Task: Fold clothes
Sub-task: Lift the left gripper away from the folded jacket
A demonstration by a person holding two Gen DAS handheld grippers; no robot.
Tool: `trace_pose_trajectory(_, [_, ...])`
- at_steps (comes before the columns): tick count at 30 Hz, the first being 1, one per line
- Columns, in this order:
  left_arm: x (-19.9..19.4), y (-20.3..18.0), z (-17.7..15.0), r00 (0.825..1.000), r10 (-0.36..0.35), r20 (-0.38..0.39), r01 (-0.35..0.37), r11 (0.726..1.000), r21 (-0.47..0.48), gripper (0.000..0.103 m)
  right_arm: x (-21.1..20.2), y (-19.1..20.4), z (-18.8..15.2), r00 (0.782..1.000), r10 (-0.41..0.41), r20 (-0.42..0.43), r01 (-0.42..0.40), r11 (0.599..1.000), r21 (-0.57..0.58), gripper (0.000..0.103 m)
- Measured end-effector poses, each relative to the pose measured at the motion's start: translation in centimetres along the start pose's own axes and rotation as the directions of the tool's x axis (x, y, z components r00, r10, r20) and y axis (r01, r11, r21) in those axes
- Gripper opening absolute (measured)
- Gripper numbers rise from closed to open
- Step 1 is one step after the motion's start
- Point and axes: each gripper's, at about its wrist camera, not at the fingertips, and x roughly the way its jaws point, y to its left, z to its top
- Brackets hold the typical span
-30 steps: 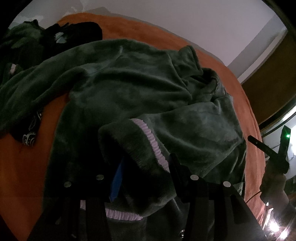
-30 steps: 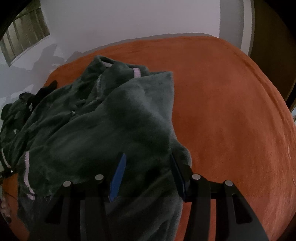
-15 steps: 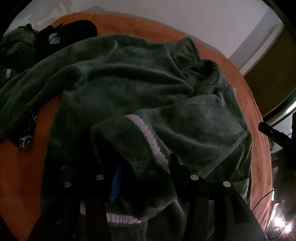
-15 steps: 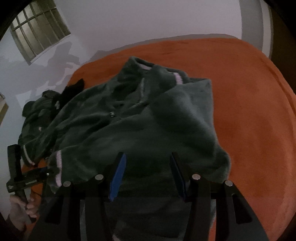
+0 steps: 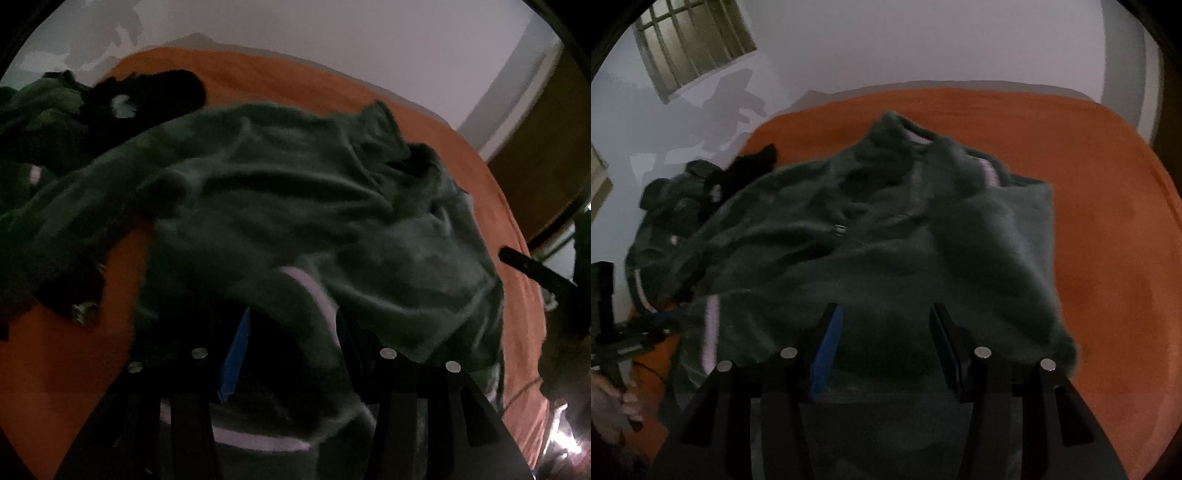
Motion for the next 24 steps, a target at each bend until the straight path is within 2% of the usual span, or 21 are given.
trace_pose_trajectory(4, [-0.9,4.0,1.9,0.997,0.064,0.047,-0.06,0.996,-0.073,0.049,0.7,2.5,-0.1,0.998,0.06,-0.004,-0.06,0.997,-0.045,0.049])
trace_pose_trajectory(6, [-1.6,6.6,2.6,0.993,0.09,0.071,-0.081,0.989,-0.127,0.049,1.1,2.7,-0.4,0.998,0.063,-0.018,-0.064,0.997,-0.048,0.049])
trace_pose_trajectory(10, [-3.4,12.7,2.4,0.973,0.202,0.112,-0.169,0.953,-0.251,0.049,1.9,3.1,-1.0,0.997,0.07,-0.045,-0.072,0.996,-0.056,0.049])
trace_pose_trajectory(12, [-4.3,15.9,1.8,0.954,0.272,0.125,-0.22,0.922,-0.319,0.05,2.3,3.2,-1.3,0.996,0.073,-0.059,-0.076,0.995,-0.06,0.049])
trace_pose_trajectory(14, [-5.0,19.4,0.5,0.931,0.342,0.124,-0.268,0.875,-0.402,0.05,2.7,3.4,-1.5,0.994,0.076,-0.073,-0.08,0.995,-0.063,0.049])
trace_pose_trajectory(16, [-5.5,21.7,-0.5,0.917,0.38,0.119,-0.289,0.84,-0.459,0.05,3.1,3.6,-1.8,0.993,0.078,-0.086,-0.084,0.994,-0.066,0.049])
trace_pose_trajectory(21, [-7.4,24.1,-2.2,0.856,0.485,0.178,-0.358,0.805,-0.474,0.05,3.9,3.9,-2.2,0.99,0.08,-0.113,-0.087,0.994,-0.061,0.049])
trace_pose_trajectory(22, [-7.9,23.7,-2.4,0.836,0.511,0.202,-0.386,0.807,-0.446,0.051,4.0,4.1,-2.2,0.99,0.082,-0.117,-0.089,0.994,-0.063,0.049])
trace_pose_trajectory(24, [-8.6,23.3,-2.6,0.813,0.533,0.234,-0.408,0.808,-0.425,0.055,4.2,4.5,-2.3,0.989,0.086,-0.122,-0.095,0.993,-0.071,0.049])
